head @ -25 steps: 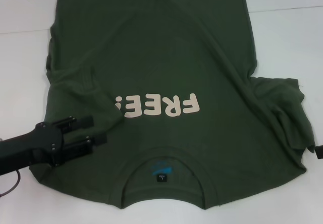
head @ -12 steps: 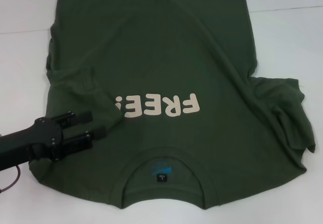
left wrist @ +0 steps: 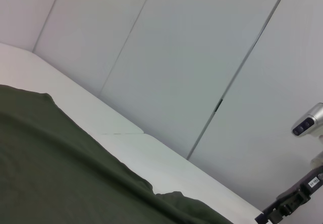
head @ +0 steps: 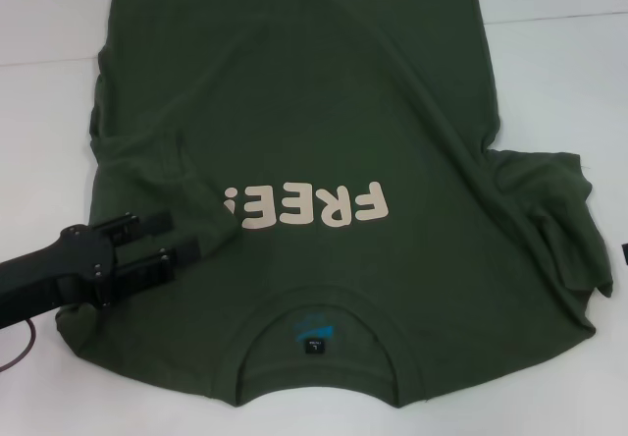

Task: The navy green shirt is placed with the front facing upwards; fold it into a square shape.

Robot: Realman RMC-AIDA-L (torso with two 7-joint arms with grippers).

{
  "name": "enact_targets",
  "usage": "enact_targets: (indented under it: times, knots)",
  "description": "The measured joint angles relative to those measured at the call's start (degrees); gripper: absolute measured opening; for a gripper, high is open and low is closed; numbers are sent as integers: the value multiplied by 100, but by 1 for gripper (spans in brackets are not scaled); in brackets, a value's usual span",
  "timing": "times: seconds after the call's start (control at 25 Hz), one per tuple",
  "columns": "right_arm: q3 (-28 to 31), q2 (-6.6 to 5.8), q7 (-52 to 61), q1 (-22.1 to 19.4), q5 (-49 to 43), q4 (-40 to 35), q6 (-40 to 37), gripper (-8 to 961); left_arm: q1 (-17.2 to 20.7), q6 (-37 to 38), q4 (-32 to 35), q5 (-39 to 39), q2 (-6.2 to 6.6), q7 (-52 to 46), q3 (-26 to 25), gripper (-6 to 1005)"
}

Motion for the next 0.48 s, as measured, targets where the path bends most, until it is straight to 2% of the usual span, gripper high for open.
enact_targets:
  times: [0.2,0.48]
  knots:
    - [-59,-44,175,123,-58,381,204,863,8,-10,0,-9,-3,5,-1,720]
    - [-70,5,228,208,-78,658,415,862,9,-15,0,-9,-12,19,-1,720]
